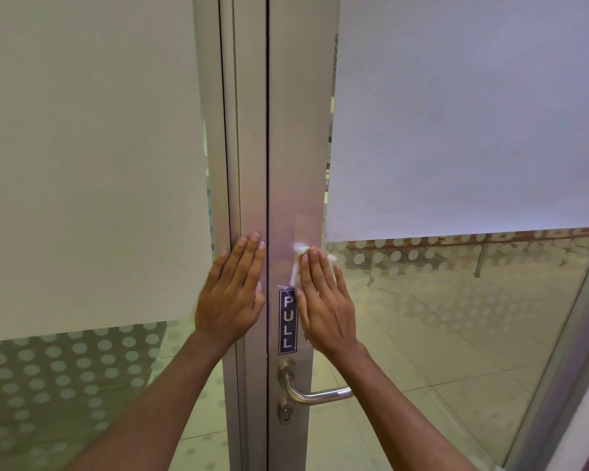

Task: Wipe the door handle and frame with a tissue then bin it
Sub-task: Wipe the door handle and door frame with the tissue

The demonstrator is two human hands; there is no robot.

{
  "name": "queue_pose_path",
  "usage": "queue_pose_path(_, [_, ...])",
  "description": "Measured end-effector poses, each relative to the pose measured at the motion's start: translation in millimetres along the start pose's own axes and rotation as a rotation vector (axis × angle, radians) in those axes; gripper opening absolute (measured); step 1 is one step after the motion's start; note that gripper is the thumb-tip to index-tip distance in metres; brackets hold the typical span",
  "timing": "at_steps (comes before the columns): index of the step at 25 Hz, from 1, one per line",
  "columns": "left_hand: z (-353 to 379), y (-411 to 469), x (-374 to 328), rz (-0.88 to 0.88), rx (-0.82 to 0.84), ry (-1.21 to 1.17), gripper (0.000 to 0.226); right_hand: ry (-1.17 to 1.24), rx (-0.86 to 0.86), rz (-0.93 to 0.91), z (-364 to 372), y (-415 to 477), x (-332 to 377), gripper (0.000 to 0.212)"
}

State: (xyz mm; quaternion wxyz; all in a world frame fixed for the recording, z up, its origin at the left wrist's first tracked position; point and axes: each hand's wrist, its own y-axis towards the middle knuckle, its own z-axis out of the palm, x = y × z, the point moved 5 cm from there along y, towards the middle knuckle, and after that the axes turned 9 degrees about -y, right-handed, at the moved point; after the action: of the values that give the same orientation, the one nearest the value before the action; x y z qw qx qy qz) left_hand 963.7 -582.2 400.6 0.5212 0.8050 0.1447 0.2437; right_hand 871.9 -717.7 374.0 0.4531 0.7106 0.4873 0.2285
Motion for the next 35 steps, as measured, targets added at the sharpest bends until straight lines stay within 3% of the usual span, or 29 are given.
queue_pose_path(4, [-0.4, 0.1, -0.8, -0.002, -0.005, -0.005, 0.059, 0.075, -0.022, 0.082, -7.6, 32.5, 2.6, 0.056])
queue_pose_path(10, [0.6, -0.7, -0.4, 0.003, -0.004, -0.010, 0.061, -0.043, 0.083, -0.055, 7.2, -38.0, -3.4, 0.058])
queue_pose_path(15, [0.0, -0.9, -0.2, -0.005, -0.002, -0.022, 0.060, 0.038, 0.044, 0.051, -4.1, 12.4, 5.2, 0.055])
queue_pose_path(19, [-0.6, -0.8, -0.4, 0.008, -0.003, -0.019, 0.060, 0.011, 0.095, -0.094, 7.7, -27.8, 13.0, 0.058])
queue_pose_path(23, [0.0, -0.5, -1.6, 0.014, -0.023, -0.020, 0.060, 0.045, 0.112, -0.010, 11.2, -32.8, 31.8, 0.057])
queue_pose_path(26, [-0.6, 0.9, -0.6, 0.022, -0.035, -0.018, 0.059, 0.005, 0.089, -0.145, 7.1, -21.3, 43.4, 0.055])
queue_pose_path(31, [-0.2, 0.3, -0.8, 0.012, -0.029, -0.022, 0.060, 0.065, 0.076, 0.122, 6.9, -23.0, 35.4, 0.059])
queue_pose_path(35, [-1.0, 0.3, -1.5, 0.021, -0.039, -0.021, 0.060, 0.026, 0.064, -0.076, 7.8, -23.4, 35.4, 0.059])
